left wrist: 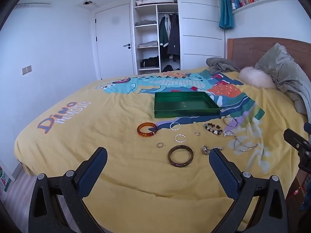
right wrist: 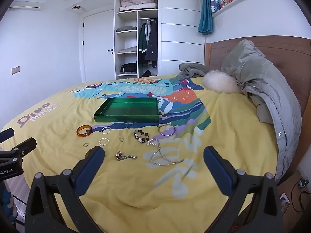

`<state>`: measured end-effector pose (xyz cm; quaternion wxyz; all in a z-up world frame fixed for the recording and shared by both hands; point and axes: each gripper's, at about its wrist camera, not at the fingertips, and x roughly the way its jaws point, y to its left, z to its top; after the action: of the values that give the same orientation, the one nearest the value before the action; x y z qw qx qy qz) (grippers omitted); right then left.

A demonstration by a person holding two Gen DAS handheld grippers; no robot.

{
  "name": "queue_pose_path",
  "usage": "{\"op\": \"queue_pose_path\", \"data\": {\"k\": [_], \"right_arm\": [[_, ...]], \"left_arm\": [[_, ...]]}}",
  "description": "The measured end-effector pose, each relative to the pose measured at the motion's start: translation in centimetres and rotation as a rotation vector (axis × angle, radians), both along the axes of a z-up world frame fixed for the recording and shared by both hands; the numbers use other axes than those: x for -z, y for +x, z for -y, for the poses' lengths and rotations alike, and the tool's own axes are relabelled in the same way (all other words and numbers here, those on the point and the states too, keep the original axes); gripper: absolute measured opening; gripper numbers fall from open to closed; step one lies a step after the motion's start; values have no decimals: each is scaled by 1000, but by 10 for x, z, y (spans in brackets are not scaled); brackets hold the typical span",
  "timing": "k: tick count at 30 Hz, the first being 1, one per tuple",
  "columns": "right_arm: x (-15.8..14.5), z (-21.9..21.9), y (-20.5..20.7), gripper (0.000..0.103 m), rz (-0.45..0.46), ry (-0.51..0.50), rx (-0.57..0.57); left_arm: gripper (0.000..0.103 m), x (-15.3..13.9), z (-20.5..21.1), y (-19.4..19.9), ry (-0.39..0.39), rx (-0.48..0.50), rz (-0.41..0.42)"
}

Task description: Organize jewelry

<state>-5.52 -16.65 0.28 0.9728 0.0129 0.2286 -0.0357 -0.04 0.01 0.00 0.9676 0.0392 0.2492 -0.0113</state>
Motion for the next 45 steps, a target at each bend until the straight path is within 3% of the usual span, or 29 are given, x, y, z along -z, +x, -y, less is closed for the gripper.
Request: {"op": "queue_pose_path", "data": {"k": [16, 45], "right_arm": [[6, 3, -2, 103, 0, 23, 3], [14, -5, 1, 102, -10, 25, -60]], "left_arm": [[103, 5, -17, 8, -22, -82, -23], [103, 3, -9, 6, 11, -56, -22]]}}
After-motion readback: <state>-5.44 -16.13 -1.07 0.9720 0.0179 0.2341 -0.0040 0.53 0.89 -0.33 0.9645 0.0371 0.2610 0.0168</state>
